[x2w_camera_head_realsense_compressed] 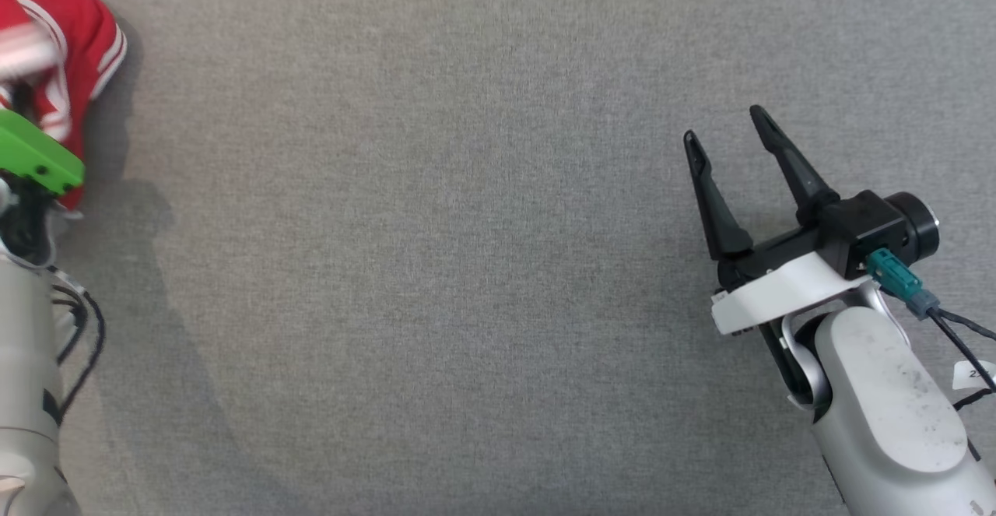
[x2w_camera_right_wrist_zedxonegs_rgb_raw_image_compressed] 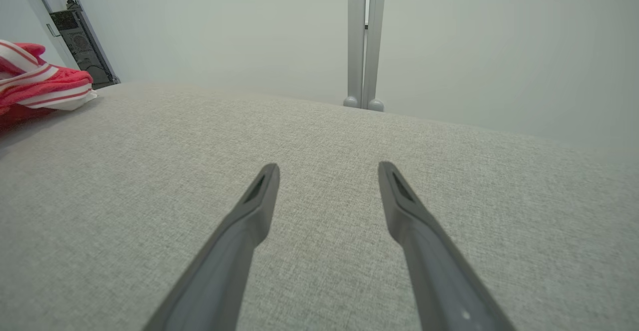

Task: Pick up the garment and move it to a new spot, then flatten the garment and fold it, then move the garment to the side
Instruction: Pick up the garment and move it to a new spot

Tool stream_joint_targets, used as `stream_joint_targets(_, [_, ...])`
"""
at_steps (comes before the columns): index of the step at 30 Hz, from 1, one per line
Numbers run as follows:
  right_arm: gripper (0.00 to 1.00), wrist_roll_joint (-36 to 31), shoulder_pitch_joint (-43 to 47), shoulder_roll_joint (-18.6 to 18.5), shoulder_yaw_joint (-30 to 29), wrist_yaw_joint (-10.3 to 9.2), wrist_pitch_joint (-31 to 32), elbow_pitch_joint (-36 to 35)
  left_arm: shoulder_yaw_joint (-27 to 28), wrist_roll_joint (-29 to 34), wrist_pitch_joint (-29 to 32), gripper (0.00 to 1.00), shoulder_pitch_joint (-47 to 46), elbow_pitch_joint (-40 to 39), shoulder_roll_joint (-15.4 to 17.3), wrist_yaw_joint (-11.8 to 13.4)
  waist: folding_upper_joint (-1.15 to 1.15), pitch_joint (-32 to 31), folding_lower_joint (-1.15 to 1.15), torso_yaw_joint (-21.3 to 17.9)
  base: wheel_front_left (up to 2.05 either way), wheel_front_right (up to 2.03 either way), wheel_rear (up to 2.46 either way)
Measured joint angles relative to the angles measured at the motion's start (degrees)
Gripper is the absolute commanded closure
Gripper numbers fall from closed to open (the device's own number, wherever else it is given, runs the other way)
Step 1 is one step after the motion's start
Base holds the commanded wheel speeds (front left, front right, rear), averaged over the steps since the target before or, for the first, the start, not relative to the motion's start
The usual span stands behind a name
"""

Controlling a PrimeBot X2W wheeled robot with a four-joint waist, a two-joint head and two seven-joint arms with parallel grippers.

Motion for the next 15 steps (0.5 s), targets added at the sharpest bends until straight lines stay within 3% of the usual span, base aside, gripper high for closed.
stream_joint_targets(9, [0.0, 1.35, 2.92, 3.02, 0.76, 0.0, 0.0, 2.35, -4.58, -0.11, 0.91, 1.0, -0.6, -15.3, 0.31, -1.77, 0.0, -8.4, 0.0, -1.17, 0.0, 0.0, 0.0])
stream_joint_targets(15, [0.0, 1.83, 5.39, 3.7, -0.46, 0.0, 0.0, 2.61, -10.37, -3.93, 5.05, 1.0, 1.48, -31.84, -4.63, -1.99, 0.0, -13.32, 0.0, -4.04, 0.0, 0.0, 0.0])
